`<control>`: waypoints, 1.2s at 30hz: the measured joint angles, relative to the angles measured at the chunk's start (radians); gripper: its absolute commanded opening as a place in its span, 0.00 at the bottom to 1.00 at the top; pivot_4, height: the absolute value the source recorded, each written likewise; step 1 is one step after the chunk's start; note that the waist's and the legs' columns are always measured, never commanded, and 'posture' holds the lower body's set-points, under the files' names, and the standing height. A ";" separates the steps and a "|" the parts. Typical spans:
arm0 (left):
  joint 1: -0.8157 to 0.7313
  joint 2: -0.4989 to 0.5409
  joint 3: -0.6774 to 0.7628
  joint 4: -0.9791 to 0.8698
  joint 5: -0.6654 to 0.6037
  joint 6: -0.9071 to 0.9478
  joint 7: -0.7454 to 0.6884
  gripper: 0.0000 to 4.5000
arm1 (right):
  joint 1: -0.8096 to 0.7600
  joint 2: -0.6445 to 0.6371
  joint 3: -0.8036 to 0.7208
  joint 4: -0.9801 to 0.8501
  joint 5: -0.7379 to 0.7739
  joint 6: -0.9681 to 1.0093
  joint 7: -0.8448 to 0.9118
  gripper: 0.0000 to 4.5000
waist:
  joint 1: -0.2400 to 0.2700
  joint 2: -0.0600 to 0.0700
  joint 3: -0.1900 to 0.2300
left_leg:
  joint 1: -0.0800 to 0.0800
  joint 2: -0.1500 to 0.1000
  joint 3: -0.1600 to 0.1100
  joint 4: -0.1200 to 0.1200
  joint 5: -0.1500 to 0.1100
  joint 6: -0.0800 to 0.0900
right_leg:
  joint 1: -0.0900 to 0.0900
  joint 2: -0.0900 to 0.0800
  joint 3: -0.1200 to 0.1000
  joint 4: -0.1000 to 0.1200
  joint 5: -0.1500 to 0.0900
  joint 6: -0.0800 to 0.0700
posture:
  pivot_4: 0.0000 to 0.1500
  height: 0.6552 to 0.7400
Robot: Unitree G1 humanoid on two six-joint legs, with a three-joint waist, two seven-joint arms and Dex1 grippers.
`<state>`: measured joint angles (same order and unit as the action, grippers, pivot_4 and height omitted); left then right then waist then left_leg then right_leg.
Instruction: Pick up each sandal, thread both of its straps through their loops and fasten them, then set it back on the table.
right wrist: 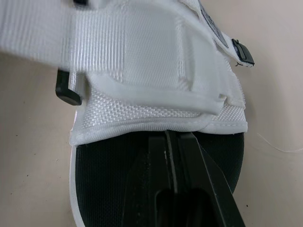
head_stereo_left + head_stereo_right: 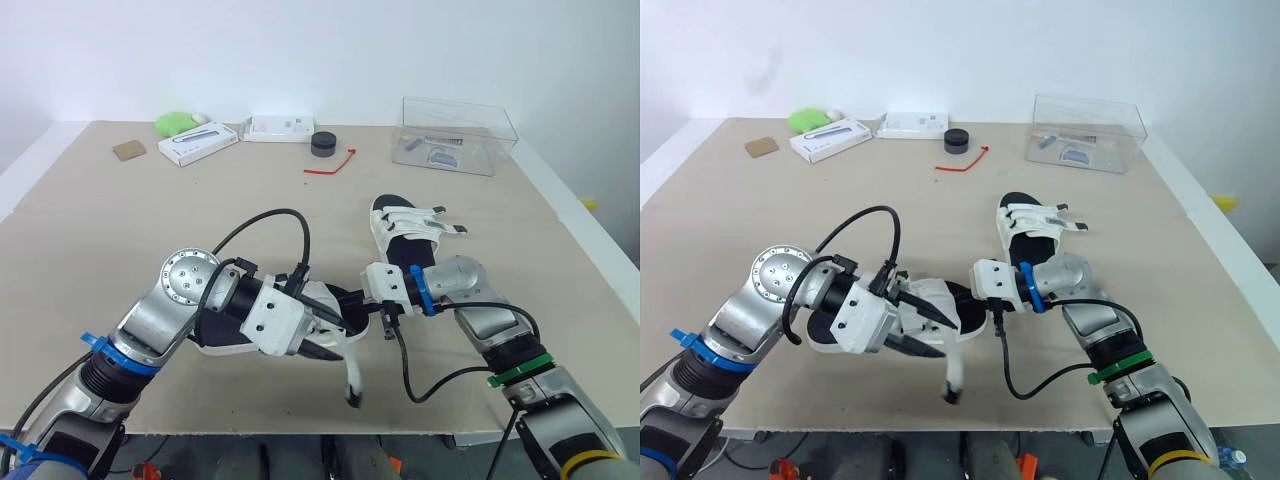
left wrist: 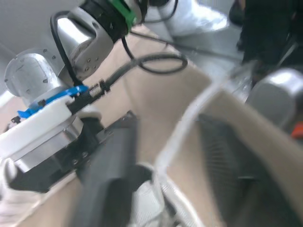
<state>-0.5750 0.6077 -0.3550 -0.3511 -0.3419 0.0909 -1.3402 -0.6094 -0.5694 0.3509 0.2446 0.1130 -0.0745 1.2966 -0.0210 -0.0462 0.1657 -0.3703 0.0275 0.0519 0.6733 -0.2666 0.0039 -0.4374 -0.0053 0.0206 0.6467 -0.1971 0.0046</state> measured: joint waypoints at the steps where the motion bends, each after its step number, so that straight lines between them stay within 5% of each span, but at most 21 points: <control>1: 0.000 0.002 0.007 -0.014 -0.026 0.041 0.004 0.84 | -0.001 0.001 0.000 0.001 0.000 0.000 0.002 0.00 | 0.000 0.000 0.000 | 0.000 0.000 0.000 0.000 0.000 0.000 | 0.000 0.000 0.000 0.000 0.000 0.000 | 1.00 1.00; 3: 0.000 0.014 0.026 -0.049 -0.102 0.158 0.024 0.99 | -0.003 0.001 0.000 0.004 0.000 -0.002 0.006 0.00 | 0.000 0.000 0.000 | 0.000 0.000 0.000 0.000 0.000 0.000 | 0.000 0.000 -0.001 0.000 0.000 0.000 | 1.00 1.00; 9: -0.003 0.092 0.110 -0.087 -0.331 0.501 0.071 0.99 | -0.009 0.003 0.002 0.014 -0.001 -0.011 0.012 0.00 | -0.001 0.000 0.000 | 0.000 0.001 -0.001 0.000 0.000 0.000 | 0.000 0.001 -0.001 0.000 0.000 0.000 | 1.00 1.00; 15: -0.024 0.252 0.350 0.038 -0.773 0.995 0.152 0.99 | -0.021 0.014 0.009 0.016 -0.001 -0.005 0.015 0.00 | -0.004 0.001 0.001 | 0.001 0.001 -0.001 -0.001 0.000 0.000 | -0.001 0.002 -0.002 0.000 -0.001 -0.001 | 1.00 1.00; 17: 0.036 0.307 0.392 0.014 -0.835 1.051 0.134 0.99 | -0.024 0.016 0.012 0.013 -0.001 0.002 0.018 0.00 | -0.004 0.001 0.001 | 0.001 0.001 0.000 -0.002 0.000 0.000 | -0.001 0.001 -0.001 0.000 -0.001 -0.001 | 1.00 1.00; 24: 0.342 0.401 0.471 -0.119 -0.822 1.036 0.098 0.99 | -0.008 0.006 0.001 -0.013 0.000 0.028 0.018 0.00 | 0.000 0.000 0.001 | 0.001 0.001 -0.002 -0.002 0.000 -0.003 | -0.001 0.000 -0.001 0.000 -0.005 -0.007 | 1.00 1.00; 28: 0.504 0.300 0.408 -0.228 -0.636 0.874 0.216 0.99 | 0.004 0.005 -0.007 -0.023 0.000 0.038 0.013 0.00 | 0.000 0.002 -0.001 | 0.002 0.001 -0.001 -0.002 0.000 -0.003 | 0.000 -0.002 -0.001 0.000 -0.006 -0.007 | 1.00 1.00; 36: 0.417 0.153 0.244 -0.237 -0.550 0.843 0.361 0.99 | 0.009 0.009 -0.008 -0.033 -0.001 0.056 0.001 0.00 | 0.000 0.000 -0.001 | 0.002 0.001 -0.002 -0.002 0.000 -0.002 | 0.000 0.001 -0.001 0.001 -0.004 -0.007 | 1.00 1.00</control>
<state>-0.1582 0.7609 -0.1109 -0.5884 -0.8918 0.9335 -0.9788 -0.6000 -0.5607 0.3430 0.2120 0.1123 -0.0184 1.2980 -0.0206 -0.0467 0.1646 -0.3685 0.0290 0.0504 0.6712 -0.2664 0.0016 -0.4371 -0.0046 0.0199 0.6472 -0.2013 -0.0029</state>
